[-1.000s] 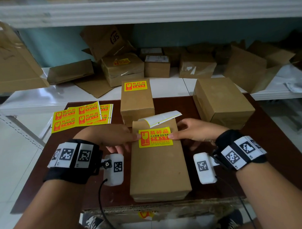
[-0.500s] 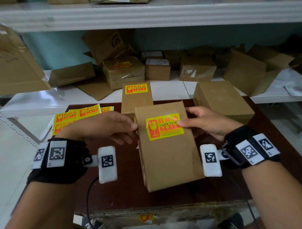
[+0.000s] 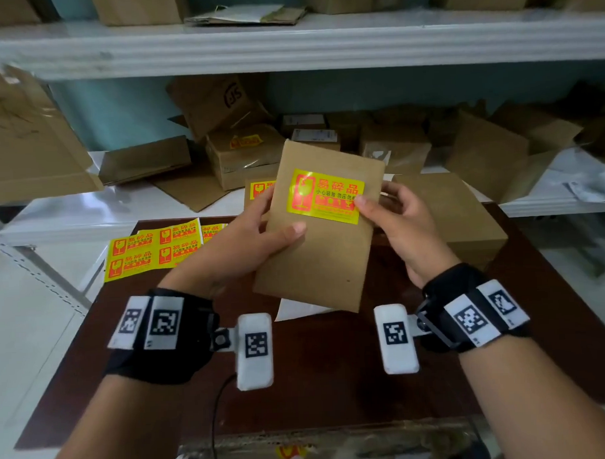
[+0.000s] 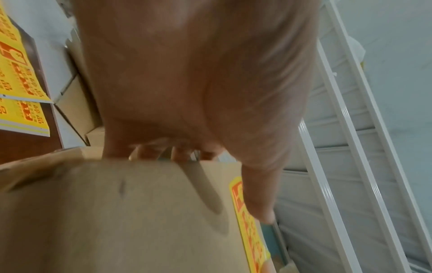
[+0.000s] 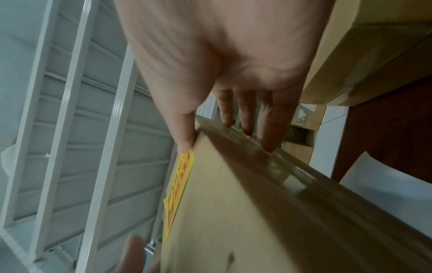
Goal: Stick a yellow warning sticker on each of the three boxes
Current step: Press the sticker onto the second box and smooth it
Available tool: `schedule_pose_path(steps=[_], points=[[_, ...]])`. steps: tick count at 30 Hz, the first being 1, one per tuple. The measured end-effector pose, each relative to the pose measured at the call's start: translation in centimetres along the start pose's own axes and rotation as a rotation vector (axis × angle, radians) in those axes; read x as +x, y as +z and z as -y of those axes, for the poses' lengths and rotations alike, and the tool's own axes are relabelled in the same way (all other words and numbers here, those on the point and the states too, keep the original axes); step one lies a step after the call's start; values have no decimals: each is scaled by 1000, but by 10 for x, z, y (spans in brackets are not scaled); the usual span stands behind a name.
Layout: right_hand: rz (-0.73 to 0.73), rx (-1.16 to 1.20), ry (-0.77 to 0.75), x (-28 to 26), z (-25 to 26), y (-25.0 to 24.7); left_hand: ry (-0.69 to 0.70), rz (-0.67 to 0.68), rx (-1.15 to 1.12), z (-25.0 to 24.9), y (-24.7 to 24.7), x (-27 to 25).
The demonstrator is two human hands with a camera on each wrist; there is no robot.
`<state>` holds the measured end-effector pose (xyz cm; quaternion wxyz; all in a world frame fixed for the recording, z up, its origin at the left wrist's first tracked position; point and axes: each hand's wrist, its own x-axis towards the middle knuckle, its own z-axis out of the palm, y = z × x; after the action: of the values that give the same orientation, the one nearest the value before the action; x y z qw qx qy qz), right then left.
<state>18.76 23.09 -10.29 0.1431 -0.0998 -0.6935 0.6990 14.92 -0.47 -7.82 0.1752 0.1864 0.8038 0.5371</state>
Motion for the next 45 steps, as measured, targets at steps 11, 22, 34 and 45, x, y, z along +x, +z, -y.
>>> schedule_pose_path(steps=[11,22,34,45], points=[[65,-41,-74,-16,-7,32,64,-405,157,10,35,14],[45,-120,-125,-10,-22,37,18,-410,309,18,33,17],[-25,-242,-161,-8,-32,38,36,-283,240,17,23,15],[11,-408,-169,-10,-24,36,-36,-292,199,11,19,10]])
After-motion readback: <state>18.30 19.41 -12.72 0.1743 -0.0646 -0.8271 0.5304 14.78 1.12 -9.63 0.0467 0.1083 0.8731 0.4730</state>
